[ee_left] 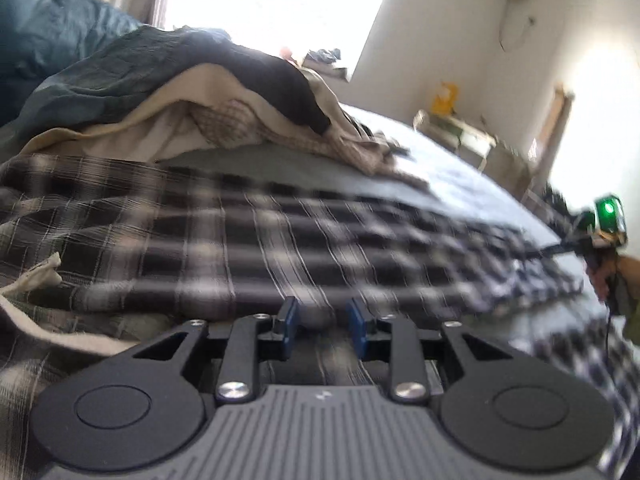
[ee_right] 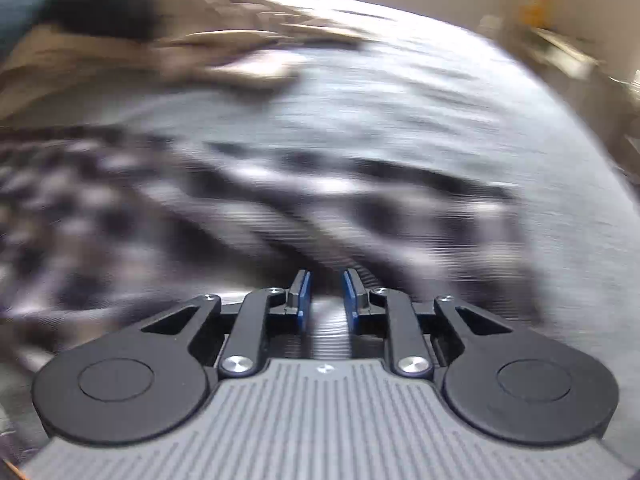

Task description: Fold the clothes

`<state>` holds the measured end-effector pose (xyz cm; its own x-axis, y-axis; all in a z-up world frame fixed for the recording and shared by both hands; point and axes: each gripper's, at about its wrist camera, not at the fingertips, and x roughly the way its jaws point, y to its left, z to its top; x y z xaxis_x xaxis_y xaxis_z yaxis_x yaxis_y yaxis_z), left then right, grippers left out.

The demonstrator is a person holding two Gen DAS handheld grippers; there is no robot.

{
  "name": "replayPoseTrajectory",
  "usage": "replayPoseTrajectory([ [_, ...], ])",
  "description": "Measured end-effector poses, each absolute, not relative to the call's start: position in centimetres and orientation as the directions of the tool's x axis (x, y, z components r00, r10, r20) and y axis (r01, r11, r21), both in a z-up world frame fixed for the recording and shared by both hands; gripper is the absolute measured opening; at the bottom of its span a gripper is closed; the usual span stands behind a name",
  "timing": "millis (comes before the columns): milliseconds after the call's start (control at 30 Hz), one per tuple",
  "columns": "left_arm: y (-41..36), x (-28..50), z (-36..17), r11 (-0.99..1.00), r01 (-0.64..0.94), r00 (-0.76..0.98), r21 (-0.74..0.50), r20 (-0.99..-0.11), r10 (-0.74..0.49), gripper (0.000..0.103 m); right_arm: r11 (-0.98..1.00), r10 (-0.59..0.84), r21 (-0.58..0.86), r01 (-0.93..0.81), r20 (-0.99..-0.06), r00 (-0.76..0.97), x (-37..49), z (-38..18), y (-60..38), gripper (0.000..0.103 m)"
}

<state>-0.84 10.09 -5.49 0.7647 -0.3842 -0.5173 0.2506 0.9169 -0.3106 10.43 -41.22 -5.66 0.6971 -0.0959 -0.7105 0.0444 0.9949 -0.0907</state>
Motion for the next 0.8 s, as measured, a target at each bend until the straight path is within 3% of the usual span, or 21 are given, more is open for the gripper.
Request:
replayPoseTrajectory([
  [67,10.7,-0.1,-5.9,0.911,0.227,0.776,-0.344,-0.502,-0.382,0.032,1.0,-0.026,-0.03,0.008,-0.684,0.729,10.1,-4.1,-39.3,0.017],
  [167,11.4,0.9,-6.9,0.903,0.195,0.777,-0.382,-0.502,-0.38,0.032,0.973,0.184,0.01,-0.231,-0.642,0.745,8.4,-2.4,-32.1,0.018],
  [500,13.8,1.2,-9.8,0.833,0.194,0.76,-0.518,-0.457,-0.462,0.032,0.996,0.092,0.049,-0.08,-0.674,0.733,20.2,-4.7,-31.7,0.015],
  [700,14.3,1.1,-10.1,0.815,0.19,0.762,-0.548,-0.44,-0.474,0.031,0.998,0.03,0.066,0.022,-0.696,0.717,27.4,-6.2,-31.7,0.018],
  [800,14.3,1.3,-10.2,0.814,0.191,0.762,-0.549,-0.439,-0.475,0.031,0.981,0.18,0.18,-0.078,-0.668,0.722,23.8,-4.3,-33.0,0.019],
])
